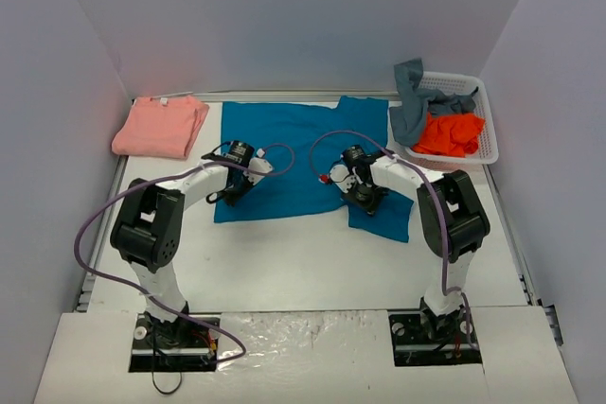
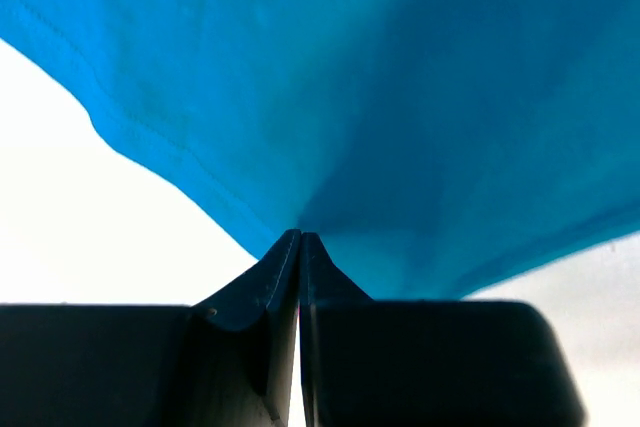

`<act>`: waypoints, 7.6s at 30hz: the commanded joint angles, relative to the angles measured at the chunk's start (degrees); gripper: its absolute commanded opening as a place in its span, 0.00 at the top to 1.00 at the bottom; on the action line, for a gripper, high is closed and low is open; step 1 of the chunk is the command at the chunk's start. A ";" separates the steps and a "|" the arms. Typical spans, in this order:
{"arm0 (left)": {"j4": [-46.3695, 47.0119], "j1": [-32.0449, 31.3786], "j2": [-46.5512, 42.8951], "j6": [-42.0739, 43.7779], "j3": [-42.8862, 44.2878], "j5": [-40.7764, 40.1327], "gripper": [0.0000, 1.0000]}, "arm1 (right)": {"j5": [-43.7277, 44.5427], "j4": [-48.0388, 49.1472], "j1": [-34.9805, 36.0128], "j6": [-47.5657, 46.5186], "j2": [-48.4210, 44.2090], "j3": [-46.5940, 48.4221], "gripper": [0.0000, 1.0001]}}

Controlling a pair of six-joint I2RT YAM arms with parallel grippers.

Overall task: Fold and stack the t-shirts
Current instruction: Flatten out the tshirt

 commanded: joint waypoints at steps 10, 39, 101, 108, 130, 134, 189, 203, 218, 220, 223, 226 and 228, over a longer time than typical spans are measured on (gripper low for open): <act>-5.41 -0.21 -6.78 -0.59 -3.14 -2.77 0.98 | -4.72 -10.52 8.31 -0.16 0.04 -6.43 1.00; -4.62 -0.04 -13.63 -1.30 -3.06 -2.69 0.98 | -9.65 -19.13 17.02 -1.65 -3.56 -3.63 1.00; -11.12 9.72 0.87 -3.84 5.46 -0.57 0.98 | 5.12 -6.57 -9.08 6.26 3.27 21.07 0.97; -11.56 9.63 -5.01 -5.16 9.07 1.79 0.97 | 7.40 -6.12 -9.17 7.58 12.94 34.42 1.00; -9.72 9.63 -18.64 -7.36 6.17 0.13 0.98 | 3.89 -2.79 -10.14 12.23 37.39 66.96 1.00; -9.72 9.63 -20.31 -7.62 5.64 -0.58 0.98 | 3.71 -2.08 -10.14 11.97 39.06 66.60 1.00; -5.85 11.04 -21.90 -8.33 0.54 -2.77 0.98 | 23.49 18.83 -11.98 6.53 58.22 79.43 1.00; -3.39 11.04 -23.38 -8.77 -0.86 -3.13 0.92 | 24.45 28.59 -10.93 7.22 44.98 68.64 1.00; -1.20 11.04 -28.31 -8.07 -4.11 -0.50 0.78 | 19.45 28.86 -6.63 8.63 13.59 33.23 1.00; -0.23 11.04 -27.35 -7.89 -4.64 1.35 0.79 | 18.84 28.07 -6.19 9.33 9.55 26.22 1.00; 1.18 11.04 -24.28 -7.71 -5.08 3.11 0.97 | 17.08 25.62 -5.04 9.95 5.59 20.74 1.00; 3.54 10.95 -20.50 -6.75 -4.91 5.84 0.98 | 16.19 23.68 -4.16 10.04 3.03 15.29 1.00; 6.00 10.95 -18.92 -6.83 -4.12 5.93 0.98 | 16.37 22.79 -3.99 10.21 2.15 12.22 1.00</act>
